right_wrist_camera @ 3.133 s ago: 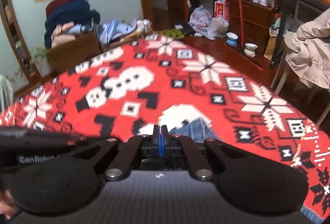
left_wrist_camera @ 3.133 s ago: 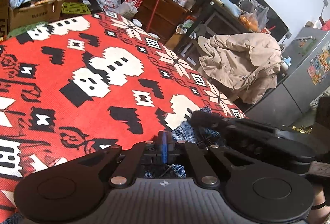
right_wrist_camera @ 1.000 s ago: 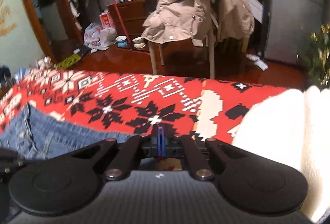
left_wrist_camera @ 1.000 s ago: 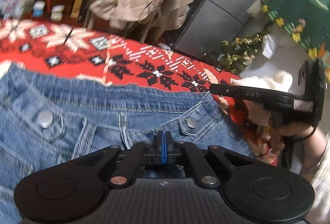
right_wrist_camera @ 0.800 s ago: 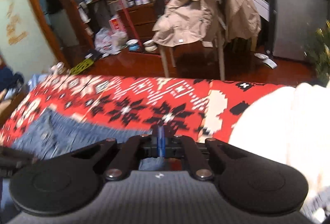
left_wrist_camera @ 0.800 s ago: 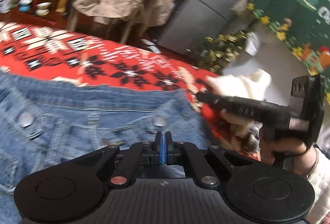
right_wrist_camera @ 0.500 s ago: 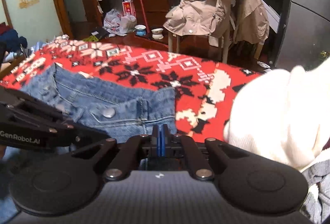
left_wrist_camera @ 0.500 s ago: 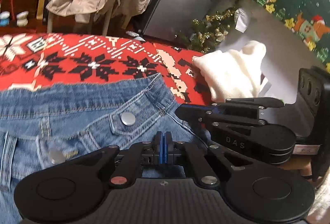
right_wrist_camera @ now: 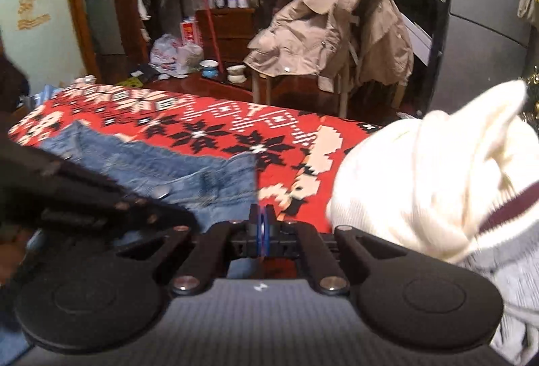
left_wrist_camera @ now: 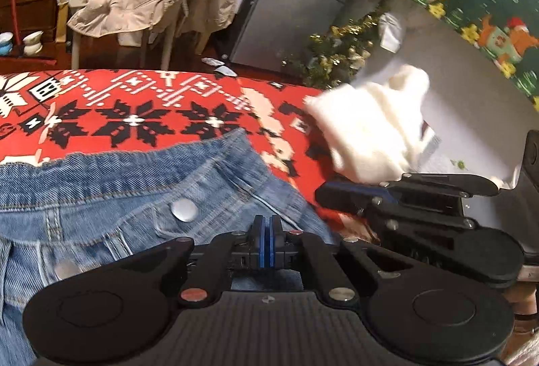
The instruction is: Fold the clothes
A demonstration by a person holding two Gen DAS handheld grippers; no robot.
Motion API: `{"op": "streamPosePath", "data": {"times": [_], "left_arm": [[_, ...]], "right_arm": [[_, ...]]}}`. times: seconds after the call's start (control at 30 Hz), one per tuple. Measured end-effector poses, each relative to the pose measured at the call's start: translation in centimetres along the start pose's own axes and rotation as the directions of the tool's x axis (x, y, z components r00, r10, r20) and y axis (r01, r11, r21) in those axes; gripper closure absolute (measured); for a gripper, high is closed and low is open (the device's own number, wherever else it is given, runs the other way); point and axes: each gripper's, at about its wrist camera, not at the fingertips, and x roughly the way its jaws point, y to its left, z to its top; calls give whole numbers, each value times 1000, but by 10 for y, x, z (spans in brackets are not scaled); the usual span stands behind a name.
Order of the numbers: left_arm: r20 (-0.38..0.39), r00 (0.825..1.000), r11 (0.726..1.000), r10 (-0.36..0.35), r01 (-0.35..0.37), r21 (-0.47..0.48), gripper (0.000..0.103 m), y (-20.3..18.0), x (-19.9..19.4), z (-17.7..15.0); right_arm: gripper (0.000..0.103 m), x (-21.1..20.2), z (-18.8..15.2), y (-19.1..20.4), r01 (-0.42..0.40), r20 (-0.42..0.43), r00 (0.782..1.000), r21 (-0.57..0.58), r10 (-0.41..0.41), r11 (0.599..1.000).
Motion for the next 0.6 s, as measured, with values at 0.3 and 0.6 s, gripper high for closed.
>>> {"op": "streamPosePath", "data": {"times": [0.3, 0.6], "left_arm": [[-9, 1000, 998, 22, -22, 61, 101, -15, 8, -12], [-17, 1000, 996, -22, 23, 89, 101, -37, 5, -9]], "right_arm": [[103, -1, -25, -3, 25, -27, 999, 23, -24, 999], [101, -33, -32, -7, -17, -17, 1000, 32, 17, 999]]}}
